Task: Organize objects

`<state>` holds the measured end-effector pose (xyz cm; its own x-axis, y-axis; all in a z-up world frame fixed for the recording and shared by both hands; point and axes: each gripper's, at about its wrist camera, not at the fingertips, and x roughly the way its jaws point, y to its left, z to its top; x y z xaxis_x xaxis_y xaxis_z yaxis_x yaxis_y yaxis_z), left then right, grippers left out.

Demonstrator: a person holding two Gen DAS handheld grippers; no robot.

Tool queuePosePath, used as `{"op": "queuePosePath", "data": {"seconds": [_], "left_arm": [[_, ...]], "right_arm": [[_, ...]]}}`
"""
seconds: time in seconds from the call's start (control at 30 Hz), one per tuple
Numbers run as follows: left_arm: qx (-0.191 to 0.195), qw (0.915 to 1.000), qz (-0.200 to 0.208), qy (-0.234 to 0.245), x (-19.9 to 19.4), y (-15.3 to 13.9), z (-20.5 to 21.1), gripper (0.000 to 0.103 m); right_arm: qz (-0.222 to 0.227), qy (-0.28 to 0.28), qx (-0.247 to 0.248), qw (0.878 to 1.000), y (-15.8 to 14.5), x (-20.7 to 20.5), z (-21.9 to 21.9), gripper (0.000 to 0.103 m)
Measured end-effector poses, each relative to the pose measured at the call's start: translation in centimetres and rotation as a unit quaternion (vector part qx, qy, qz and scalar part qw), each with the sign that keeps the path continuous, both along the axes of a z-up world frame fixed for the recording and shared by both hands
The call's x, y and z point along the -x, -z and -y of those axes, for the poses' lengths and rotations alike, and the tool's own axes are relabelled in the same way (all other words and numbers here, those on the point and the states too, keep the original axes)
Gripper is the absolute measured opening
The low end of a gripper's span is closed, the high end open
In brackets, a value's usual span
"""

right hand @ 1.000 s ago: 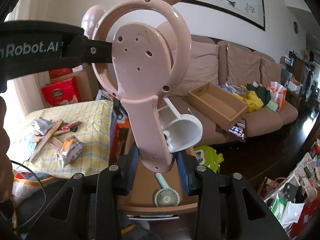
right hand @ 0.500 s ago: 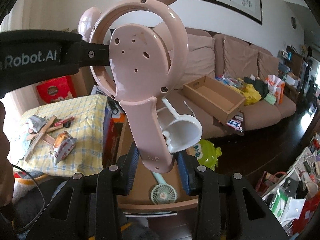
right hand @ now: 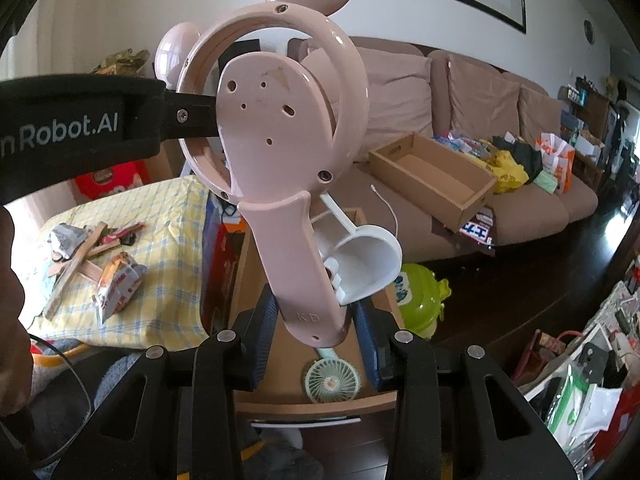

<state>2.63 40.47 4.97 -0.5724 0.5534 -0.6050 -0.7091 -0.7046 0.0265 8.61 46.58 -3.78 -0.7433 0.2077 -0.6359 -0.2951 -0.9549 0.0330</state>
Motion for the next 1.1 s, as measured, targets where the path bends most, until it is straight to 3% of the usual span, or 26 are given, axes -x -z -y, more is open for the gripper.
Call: {"op": "queuePosePath", "data": {"seconds": [0.43,1.1], "left_arm": [[0.002,0.9992,0.039,-0.008,1.9,2.3,-0.1,0.011],[0.020,0.9972,0.069,-0.019,3.1,5.7,-0.7,0.014]], "right_arm": [[0.014,-0.003,0.023,1.000,1.7,0.7,-0.5,0.038],[0.035,0.004,0.038,0.999,3.8,1.4,-1.1,0.039]]}}
